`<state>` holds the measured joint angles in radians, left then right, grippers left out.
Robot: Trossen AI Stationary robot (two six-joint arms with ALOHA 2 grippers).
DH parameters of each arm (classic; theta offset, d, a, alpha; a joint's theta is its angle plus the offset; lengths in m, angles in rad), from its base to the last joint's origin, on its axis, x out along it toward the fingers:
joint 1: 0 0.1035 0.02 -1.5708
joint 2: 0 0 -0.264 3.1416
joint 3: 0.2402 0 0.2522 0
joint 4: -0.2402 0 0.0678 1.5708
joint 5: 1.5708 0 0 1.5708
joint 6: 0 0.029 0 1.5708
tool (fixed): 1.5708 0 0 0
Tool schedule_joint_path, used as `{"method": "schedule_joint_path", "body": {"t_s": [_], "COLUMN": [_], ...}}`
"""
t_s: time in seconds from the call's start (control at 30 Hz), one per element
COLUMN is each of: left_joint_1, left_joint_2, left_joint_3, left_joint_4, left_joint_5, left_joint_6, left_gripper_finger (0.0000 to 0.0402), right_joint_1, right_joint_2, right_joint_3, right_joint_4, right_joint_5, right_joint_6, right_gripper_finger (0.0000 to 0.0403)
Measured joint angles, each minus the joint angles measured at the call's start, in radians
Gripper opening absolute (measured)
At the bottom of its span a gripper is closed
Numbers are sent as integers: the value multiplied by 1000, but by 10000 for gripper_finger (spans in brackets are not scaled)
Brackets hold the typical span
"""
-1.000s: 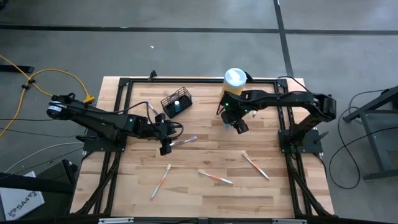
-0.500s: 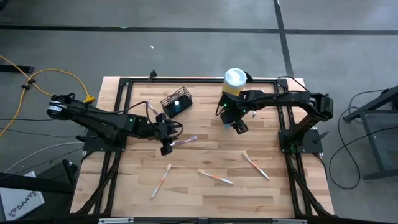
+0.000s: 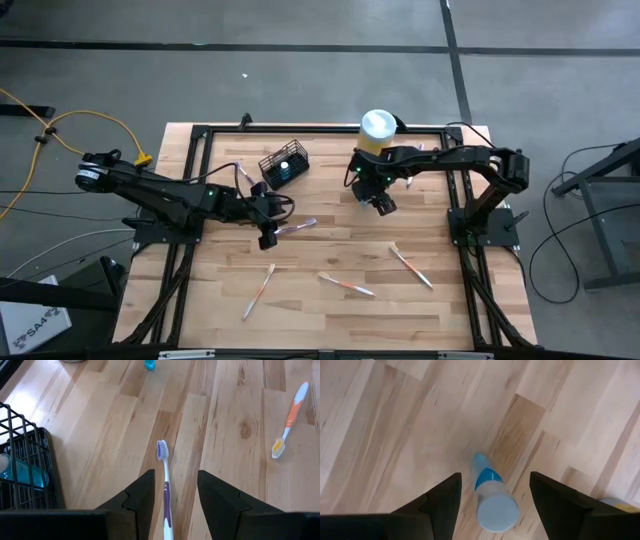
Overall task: Pick & Place toothbrushing station
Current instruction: Put the mouthwash into the middle section of the wire organizer
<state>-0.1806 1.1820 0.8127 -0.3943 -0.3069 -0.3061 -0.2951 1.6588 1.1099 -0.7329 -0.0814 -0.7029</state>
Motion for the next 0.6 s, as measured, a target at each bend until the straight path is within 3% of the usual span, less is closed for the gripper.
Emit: {"method": "schedule_joint_path", "body": {"t_s": [0.6], "left_joint_1": [0], "left_joint_2": [0], "left_joint_3": [0], "left_joint_4": [0], "left_joint_5": [0], "left_joint_6": [0], "left_gripper_finger": [142], "right_joint_1": [0], "right_joint_2": [0], "right_joint_3": [0], "right_joint_4": [-19], "right_joint_5": [-7], "right_joint_6": [0], "right_gripper_finger": [226]}}
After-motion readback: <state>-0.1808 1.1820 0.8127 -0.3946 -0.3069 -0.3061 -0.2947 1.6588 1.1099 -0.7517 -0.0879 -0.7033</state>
